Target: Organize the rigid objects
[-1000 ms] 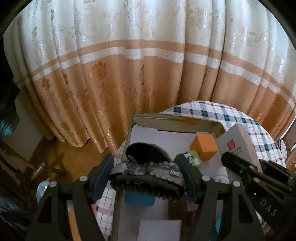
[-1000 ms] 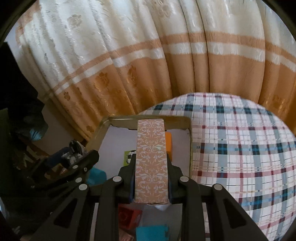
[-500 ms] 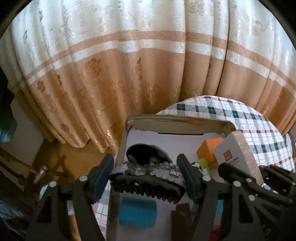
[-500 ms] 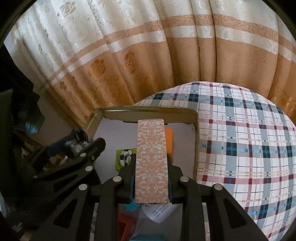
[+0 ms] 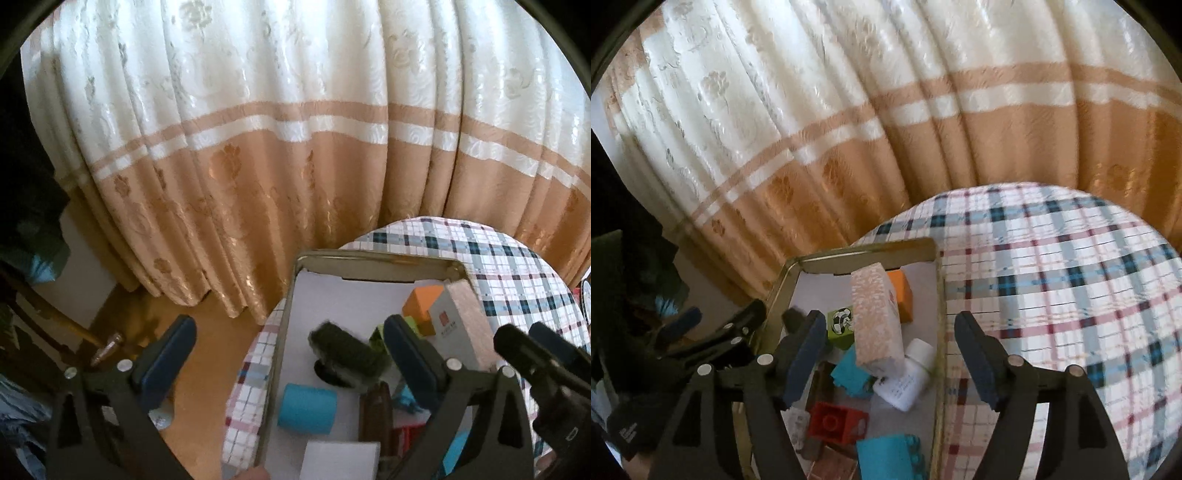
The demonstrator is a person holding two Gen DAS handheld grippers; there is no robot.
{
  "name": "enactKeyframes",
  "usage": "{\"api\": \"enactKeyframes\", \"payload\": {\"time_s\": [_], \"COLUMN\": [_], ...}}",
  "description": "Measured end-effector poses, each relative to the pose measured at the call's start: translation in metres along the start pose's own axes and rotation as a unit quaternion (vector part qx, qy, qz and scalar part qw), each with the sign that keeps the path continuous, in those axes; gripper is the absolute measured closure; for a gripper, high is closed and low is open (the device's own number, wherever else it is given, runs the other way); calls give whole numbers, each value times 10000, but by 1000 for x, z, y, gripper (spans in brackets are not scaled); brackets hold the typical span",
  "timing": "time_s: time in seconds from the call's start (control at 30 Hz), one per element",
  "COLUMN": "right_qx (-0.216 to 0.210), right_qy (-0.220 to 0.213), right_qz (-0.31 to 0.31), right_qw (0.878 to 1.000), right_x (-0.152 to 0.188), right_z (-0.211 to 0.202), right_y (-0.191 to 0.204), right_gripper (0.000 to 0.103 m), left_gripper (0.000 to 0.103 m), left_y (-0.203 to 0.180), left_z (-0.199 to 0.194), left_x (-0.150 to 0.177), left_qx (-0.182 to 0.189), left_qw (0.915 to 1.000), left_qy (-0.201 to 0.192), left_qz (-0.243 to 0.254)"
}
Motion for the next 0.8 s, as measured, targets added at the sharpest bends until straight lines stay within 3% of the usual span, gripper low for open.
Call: {"api": "enactKeyframes", "payload": {"time_s": [0.13, 0.17, 0.33, 0.5, 0.8], "right_qx": [231, 293, 410, 410, 458], "right_qy": [-538, -689, -1267, -1361, -1459], "right_qz": [-115, -150, -214, -141, -125], "right_qw": [9982, 9971, 9909, 9897, 9882], "right_x": [-3, -2, 8, 21, 40], "right_z": [-32, -41, -82, -101, -122], "right_y": [0, 1, 2, 0, -6], "right_gripper": [28, 21, 17, 17, 17], "left_gripper": [0, 0, 0, 0, 0], "left_y": [1, 1, 6, 10, -2], "left_z": [-29, -36, -56, -70, -80], "left_x": [7, 11, 32, 52, 77], "left_qx": [122, 147, -19, -265, 438], "left_qw": [9994, 9992, 9990, 9985, 9978], "left_qy": [-311, -355, -427, -479, -339], "left_qz": [-56, -79, -97, -7, -358]}}
Point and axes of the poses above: each gripper's, at about its wrist camera, not at the fingertips, and z roughly the way its jaws point, y to its left, x to its underside, the point moved 10 cm from there along z, roughly the way its jaws point, and after that the axes turned 9 degrees about z, right-handed, at the moved point
